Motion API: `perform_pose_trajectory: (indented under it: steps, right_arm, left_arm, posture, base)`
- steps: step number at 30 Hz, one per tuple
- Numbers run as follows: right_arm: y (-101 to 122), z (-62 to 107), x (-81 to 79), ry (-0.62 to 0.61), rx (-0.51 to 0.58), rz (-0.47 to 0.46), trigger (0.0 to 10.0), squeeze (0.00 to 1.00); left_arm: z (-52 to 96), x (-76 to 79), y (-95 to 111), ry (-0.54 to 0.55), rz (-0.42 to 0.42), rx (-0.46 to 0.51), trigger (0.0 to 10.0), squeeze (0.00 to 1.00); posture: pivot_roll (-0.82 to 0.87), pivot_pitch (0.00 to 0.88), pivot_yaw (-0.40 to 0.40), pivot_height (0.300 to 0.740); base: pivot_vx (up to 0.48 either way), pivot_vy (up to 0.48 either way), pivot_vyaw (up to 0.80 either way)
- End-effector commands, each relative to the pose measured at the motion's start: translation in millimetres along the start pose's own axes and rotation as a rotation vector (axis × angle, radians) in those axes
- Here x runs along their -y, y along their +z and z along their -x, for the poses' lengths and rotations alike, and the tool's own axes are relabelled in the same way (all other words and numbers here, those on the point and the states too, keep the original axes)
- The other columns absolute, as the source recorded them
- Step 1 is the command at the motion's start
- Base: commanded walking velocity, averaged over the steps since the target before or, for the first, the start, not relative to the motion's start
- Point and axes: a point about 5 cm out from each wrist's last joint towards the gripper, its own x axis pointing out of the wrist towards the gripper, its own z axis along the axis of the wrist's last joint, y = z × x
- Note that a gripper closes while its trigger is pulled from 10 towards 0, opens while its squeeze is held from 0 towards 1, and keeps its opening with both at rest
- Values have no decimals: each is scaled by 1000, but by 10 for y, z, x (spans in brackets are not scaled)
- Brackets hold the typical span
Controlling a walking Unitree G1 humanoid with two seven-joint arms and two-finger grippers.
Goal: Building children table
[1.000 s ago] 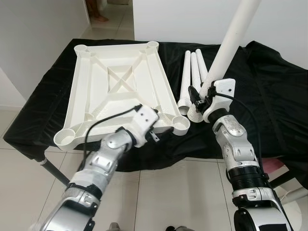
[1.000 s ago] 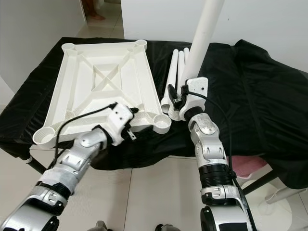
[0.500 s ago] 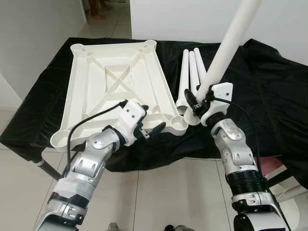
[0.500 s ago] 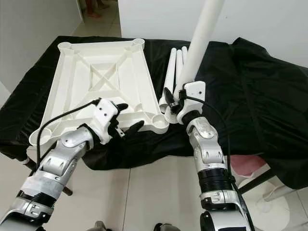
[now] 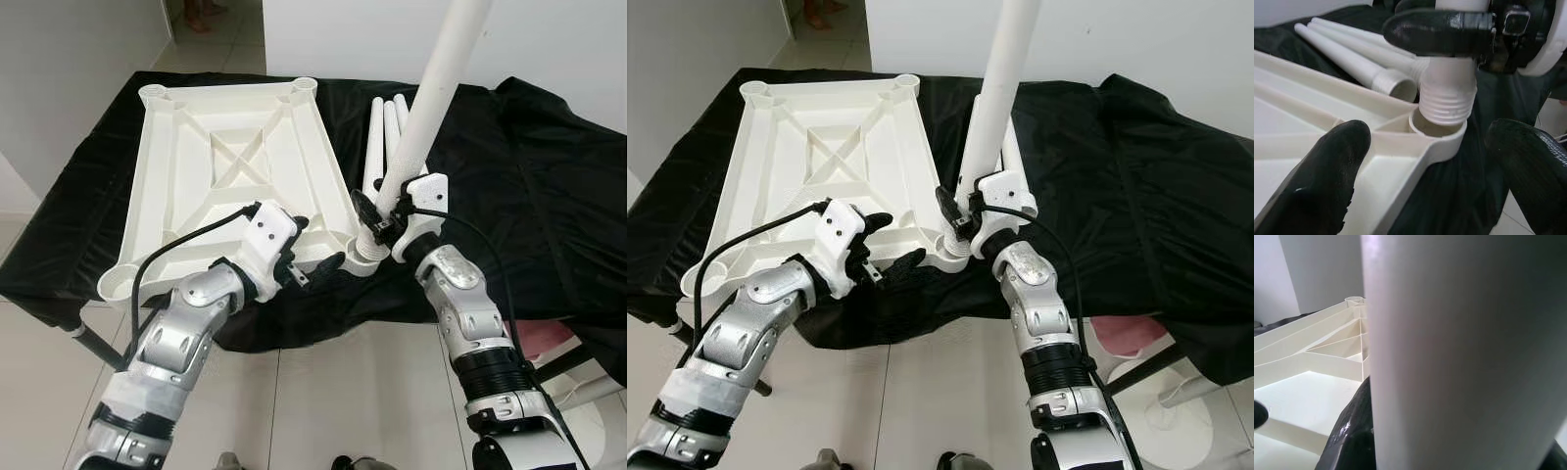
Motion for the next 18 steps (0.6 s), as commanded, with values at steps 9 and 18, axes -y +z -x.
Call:
perform_pose_trajectory:
  steps: [9,18]
  right_arm:
    - [-65,62,-47,39,-16,32,10000,0]
    - [-3,-17,-89,70,18,30,10000,0]
  left_arm:
    - [40,147,50,-92,-1,-2,10000,0]
    - [26,205,91,-125,40,-6,10000,0]
  posture:
    - [-7,116,-34,740]
    - [-3,110,-32,740]
  base:
    - [0,0,0]
    - [0,0,0]
